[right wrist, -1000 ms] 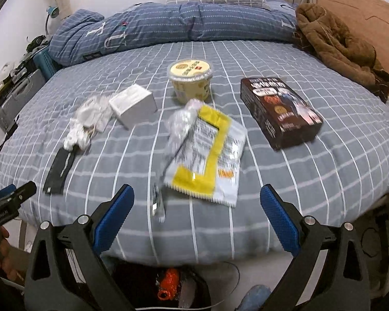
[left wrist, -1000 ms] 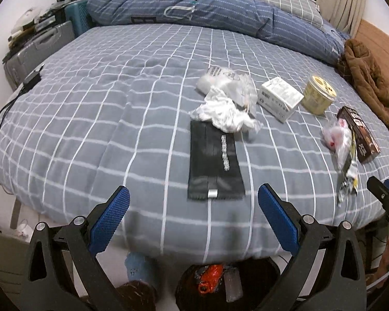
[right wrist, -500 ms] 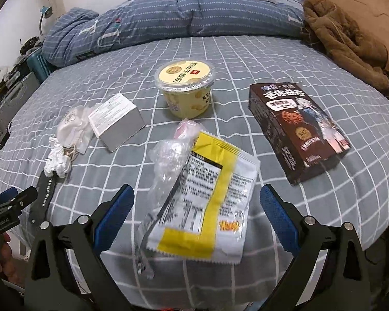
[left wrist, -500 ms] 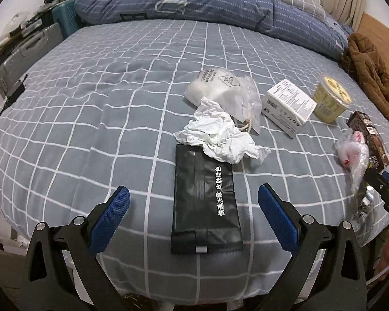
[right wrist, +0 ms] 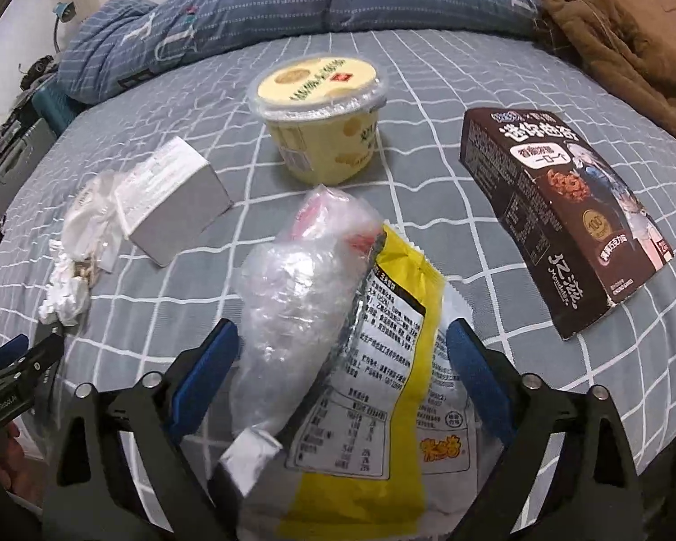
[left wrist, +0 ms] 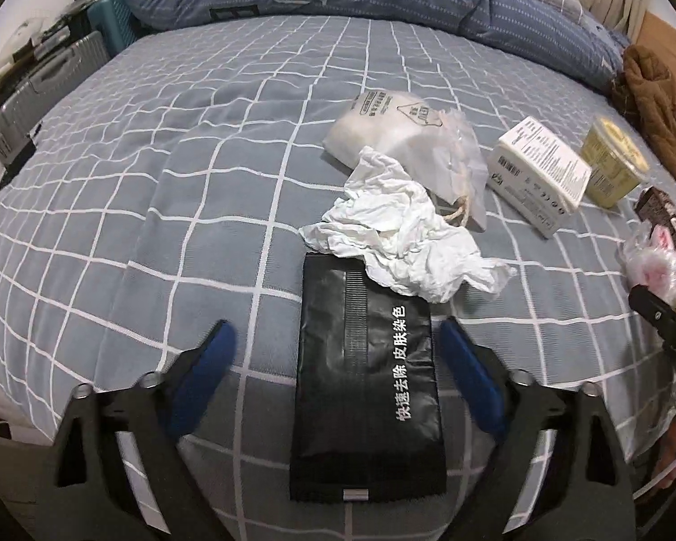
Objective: Collect trash
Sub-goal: 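Grasp the black sachet with the left tool while the right tool grasps the clear bag and yellow wrapper, then lift the black sachet and clear bag with wrapper and carry them to the bin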
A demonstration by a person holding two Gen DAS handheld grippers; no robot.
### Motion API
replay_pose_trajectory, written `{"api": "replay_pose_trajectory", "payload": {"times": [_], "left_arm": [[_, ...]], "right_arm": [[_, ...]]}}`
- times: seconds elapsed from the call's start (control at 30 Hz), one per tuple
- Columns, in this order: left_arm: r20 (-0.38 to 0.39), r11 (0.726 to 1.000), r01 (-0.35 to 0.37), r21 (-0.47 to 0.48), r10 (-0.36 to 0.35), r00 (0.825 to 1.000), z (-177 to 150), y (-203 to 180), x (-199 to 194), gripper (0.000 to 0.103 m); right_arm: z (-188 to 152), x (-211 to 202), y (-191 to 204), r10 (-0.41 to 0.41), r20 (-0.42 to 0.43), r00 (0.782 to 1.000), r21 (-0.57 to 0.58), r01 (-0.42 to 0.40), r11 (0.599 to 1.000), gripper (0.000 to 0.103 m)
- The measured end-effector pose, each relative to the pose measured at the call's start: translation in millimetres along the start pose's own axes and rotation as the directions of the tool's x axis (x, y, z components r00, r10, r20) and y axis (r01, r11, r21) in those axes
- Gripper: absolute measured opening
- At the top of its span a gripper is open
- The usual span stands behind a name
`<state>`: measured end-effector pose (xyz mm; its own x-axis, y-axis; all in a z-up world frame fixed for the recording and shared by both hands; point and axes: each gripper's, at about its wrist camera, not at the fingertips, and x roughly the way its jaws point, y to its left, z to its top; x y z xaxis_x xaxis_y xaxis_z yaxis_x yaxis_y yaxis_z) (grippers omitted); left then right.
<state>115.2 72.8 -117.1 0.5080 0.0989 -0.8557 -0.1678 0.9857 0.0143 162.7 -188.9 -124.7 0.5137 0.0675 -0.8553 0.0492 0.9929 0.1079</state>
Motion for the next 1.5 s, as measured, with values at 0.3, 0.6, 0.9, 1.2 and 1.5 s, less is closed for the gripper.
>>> {"api": "replay_pose_trajectory", "payload": {"times": [0.3,0.6,0.9,1.2,1.5], "left_arm": [[-0.002,0.999,-0.042,-0.001,0.042,0.999,2,5,4,0.053],[0.014,1.000,-0.030,-0.007,0.030,0.999,2,10,-3,0.046],[0.031,1.000,-0.029,-0.001,0.029,0.999,-1,9,-16,0.044],[0.044,1.000,-0.012,-0.022,0.013,0.999,-5,15,-38,0.044],[0.073,0.999,0.010,-0.035,-0.008,0.997,-11,20,-71,0.044]], "right_arm": [[0,8,0,-0.036,-0.019,0.999,-0.019,0.036,0.999,0.056],[3,3,-6,-0.042,-0.006,0.999,-0.028,0.042,0.999,0.034],[2,-11,-3,-0.039,0.018,0.999,-0.038,0.040,0.998,0.026],[-1,-28,-1,-0.026,0.033,0.999,-0.037,0.027,0.999,0.024],[-5,-56,4,-0.007,0.058,0.998,-0.042,0.010,0.999,0.023]]}}
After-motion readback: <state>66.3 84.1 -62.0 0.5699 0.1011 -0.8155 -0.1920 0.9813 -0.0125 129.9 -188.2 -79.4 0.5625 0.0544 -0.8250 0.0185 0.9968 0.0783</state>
